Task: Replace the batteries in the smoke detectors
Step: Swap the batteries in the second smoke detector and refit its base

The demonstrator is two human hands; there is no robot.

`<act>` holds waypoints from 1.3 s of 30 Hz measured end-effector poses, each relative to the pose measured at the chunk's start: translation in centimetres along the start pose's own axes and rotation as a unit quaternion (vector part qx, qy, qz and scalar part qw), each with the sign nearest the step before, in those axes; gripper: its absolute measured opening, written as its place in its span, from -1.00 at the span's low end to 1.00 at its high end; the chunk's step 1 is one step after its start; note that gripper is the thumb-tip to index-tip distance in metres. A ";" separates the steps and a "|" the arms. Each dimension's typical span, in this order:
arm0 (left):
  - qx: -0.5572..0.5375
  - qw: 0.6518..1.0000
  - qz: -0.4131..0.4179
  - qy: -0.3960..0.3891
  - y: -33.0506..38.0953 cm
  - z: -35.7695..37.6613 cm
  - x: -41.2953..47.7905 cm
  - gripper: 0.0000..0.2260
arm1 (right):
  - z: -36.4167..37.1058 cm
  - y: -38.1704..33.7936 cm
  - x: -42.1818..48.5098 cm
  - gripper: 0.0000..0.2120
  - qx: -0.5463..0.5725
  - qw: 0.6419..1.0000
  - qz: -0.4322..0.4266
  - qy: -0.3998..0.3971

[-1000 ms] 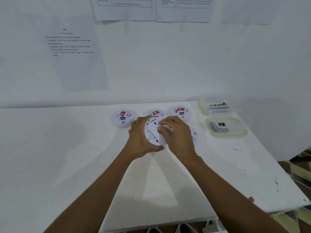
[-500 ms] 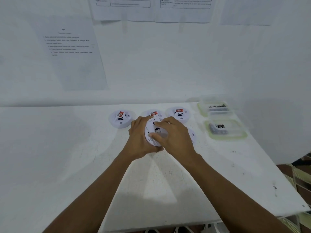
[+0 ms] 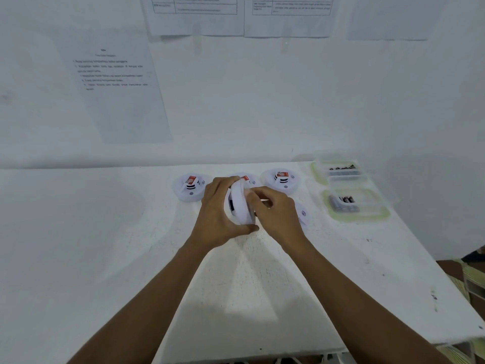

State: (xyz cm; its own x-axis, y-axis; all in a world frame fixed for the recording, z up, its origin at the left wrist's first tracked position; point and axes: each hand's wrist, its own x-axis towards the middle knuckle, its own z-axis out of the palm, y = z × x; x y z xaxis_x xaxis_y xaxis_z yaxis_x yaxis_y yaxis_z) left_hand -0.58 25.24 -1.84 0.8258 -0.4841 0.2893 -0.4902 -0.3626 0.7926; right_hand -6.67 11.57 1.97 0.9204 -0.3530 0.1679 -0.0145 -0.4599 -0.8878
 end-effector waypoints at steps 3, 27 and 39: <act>-0.004 0.998 0.034 0.043 0.5 -0.5 0.6 -0.24 | -0.4 -0.7 0.1 -0.65 0.038 0.998 0.015 -0.057; -0.306 0.943 -0.135 0.013 -2.9 -1.6 -2.9 -0.57 | 2.7 5.7 -0.5 -0.48 0.098 0.991 -0.033 -0.079; -0.164 0.984 -0.039 0.055 -5.7 -0.1 -4.0 -0.59 | 4.2 9.2 -0.8 -0.43 0.081 0.991 -0.079 -0.069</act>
State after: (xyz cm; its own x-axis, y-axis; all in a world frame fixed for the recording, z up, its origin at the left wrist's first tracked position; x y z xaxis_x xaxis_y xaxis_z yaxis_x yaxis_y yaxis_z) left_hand -1.05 29.32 -7.47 0.8911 -0.3696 0.2631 -0.3227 -0.1089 0.9402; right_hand -5.88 11.05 -8.11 0.9511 -0.1665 0.2603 0.1872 -0.3600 -0.9140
